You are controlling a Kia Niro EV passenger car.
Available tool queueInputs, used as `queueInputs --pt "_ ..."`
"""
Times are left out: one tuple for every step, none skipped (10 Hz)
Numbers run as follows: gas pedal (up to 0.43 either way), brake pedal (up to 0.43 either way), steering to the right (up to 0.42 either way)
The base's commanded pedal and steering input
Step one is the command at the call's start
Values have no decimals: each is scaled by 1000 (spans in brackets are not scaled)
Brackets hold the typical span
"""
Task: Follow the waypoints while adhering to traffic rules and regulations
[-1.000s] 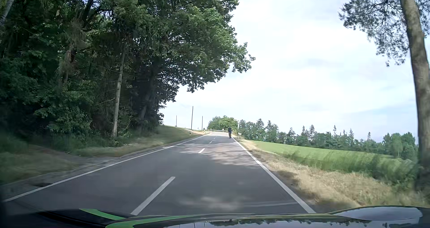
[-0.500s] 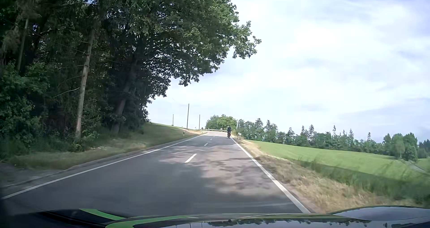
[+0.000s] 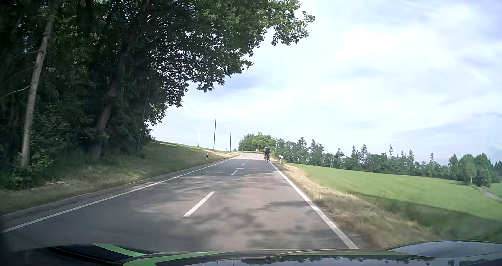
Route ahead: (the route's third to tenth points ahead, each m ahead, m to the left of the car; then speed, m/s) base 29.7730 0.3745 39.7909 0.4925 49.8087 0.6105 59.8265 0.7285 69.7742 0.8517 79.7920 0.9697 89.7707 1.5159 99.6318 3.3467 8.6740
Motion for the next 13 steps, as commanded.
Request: queueInputs --pt "59 0 0" --pt "39 0 0" --pt "20 0 0" --pt "20 0 0" --pt "20 0 0" --pt "20 0 -1" --pt "39 0 -2" --pt "59 0 -5" --pt "59 0 -7" --pt "67 0 -7" --pt "110 0 -7" --pt "118 0 -7" --pt "118 0 -7"
